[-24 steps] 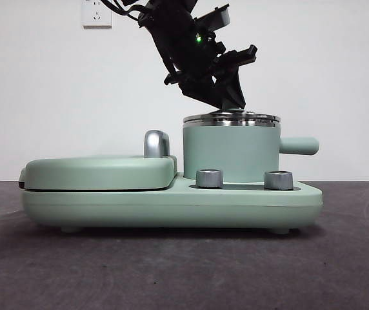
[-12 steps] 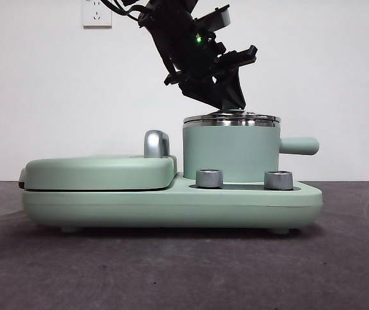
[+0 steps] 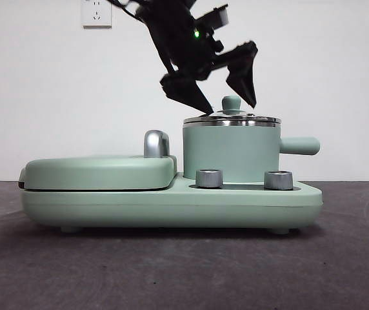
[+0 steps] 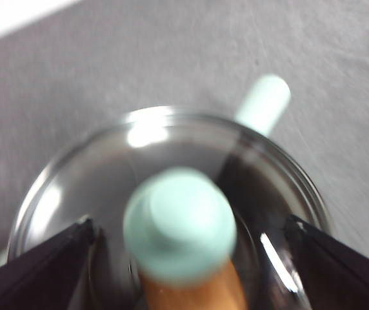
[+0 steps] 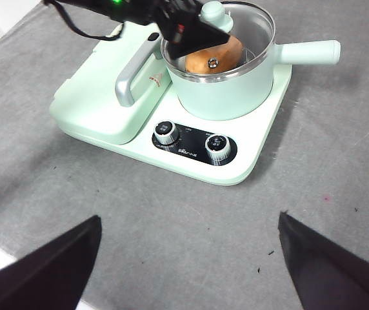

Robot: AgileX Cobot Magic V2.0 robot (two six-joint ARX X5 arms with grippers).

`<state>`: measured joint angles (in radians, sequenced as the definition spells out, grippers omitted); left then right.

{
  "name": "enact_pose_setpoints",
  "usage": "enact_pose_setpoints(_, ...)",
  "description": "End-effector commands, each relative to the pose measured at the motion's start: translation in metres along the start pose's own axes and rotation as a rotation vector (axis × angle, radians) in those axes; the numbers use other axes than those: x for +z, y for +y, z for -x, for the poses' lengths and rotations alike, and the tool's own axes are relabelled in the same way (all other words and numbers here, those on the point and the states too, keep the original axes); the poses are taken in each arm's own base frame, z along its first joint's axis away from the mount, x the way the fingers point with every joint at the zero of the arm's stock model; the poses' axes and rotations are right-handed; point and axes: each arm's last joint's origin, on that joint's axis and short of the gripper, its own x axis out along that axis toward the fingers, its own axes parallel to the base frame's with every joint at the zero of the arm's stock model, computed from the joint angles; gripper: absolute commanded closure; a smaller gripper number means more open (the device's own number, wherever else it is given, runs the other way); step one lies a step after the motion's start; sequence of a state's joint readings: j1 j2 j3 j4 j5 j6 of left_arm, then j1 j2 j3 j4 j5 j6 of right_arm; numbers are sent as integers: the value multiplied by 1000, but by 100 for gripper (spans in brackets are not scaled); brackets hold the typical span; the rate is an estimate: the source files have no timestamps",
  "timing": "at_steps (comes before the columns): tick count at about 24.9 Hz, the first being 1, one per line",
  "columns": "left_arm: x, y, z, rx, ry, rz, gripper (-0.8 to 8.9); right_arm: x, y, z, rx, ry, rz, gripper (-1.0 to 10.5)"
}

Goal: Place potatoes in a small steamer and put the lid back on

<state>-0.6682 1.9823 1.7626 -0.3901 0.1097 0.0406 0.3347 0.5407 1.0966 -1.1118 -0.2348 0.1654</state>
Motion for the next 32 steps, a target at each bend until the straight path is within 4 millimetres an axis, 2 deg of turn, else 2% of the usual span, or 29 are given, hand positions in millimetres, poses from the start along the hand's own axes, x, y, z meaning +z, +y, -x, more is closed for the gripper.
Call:
enact_pose_setpoints(1,24,-6,44,-4,-49,19,319,3,1,1,7,-15,-5,513)
enact_pose_setpoints(4,30,-12,102,-6,10,25,326,3,1,1,7,-14,-5,513)
enact_pose_setpoints(9,25,-22,196,-8,65,28,328,3,3,1,85,0,2,513)
enact_pose_setpoints(13,3,-31,266,-12,125,36,328,4,4,1,120,-7,33,513)
enact_pose_setpoints(17,-19,-36,305,-12,124,45,355,6,5,1,145,-30,42,513)
enact_pose_setpoints(21,-51,-41,342,-9,30,79,355,10,7,1,187,-64,54,513)
enact_pose_setpoints(24,-77,-44,363,-9,-46,101,355,11,8,2,206,-74,58,513)
enact_pose_setpoints(28,-110,-47,381,-12,-135,118,355,11,8,2,206,-75,59,513)
enact_pose_setpoints(32,-138,-49,388,-15,-158,156,384,11,8,2,206,-75,59,513)
